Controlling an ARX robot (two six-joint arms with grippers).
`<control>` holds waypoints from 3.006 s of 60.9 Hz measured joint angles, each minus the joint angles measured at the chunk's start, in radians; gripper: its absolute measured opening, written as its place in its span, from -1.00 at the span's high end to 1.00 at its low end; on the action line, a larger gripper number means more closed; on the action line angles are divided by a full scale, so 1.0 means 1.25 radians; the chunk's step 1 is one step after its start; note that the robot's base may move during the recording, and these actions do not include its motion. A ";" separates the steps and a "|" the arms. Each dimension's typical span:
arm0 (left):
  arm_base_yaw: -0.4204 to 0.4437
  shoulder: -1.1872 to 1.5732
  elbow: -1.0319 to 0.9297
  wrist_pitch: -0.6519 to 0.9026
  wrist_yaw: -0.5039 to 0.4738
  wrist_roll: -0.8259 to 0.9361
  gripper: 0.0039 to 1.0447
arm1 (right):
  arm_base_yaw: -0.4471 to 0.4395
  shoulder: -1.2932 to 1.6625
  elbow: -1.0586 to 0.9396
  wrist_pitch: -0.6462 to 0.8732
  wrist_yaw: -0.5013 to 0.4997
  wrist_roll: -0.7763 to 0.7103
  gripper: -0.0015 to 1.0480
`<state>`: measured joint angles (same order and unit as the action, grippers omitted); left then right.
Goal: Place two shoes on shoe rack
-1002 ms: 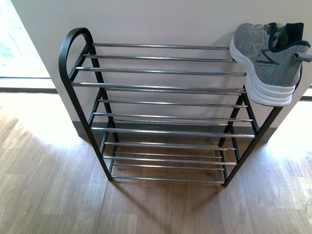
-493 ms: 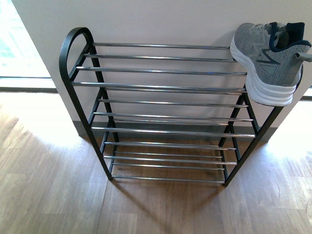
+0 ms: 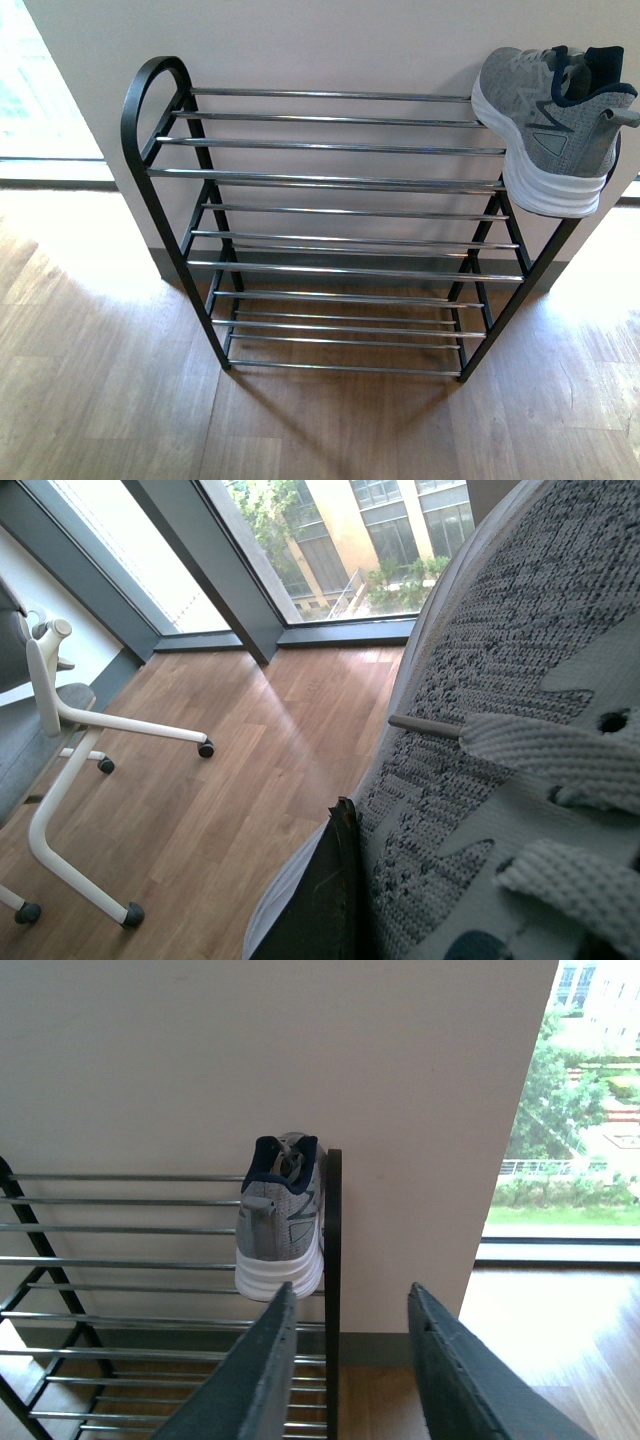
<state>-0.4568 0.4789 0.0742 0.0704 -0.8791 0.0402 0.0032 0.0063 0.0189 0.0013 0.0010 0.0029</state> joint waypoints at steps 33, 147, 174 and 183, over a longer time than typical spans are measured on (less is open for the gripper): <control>0.047 0.791 0.519 0.118 0.506 -0.516 0.97 | 0.000 0.000 0.000 0.000 0.000 0.000 -0.82; -0.143 1.592 1.626 -0.495 0.612 -0.667 0.97 | 0.000 -0.001 0.000 0.000 -0.001 0.000 -0.82; -0.143 1.520 1.509 -0.401 0.630 -0.624 0.04 | 0.000 -0.001 0.000 0.000 -0.001 0.000 -0.82; -0.142 1.366 1.339 -0.248 0.581 -0.523 -0.44 | 0.000 -0.001 0.000 0.000 -0.001 0.000 -0.82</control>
<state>-0.6346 2.1868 1.7473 -0.2390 -0.1524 -0.6140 0.0032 0.0055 0.0189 0.0013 0.0002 0.0029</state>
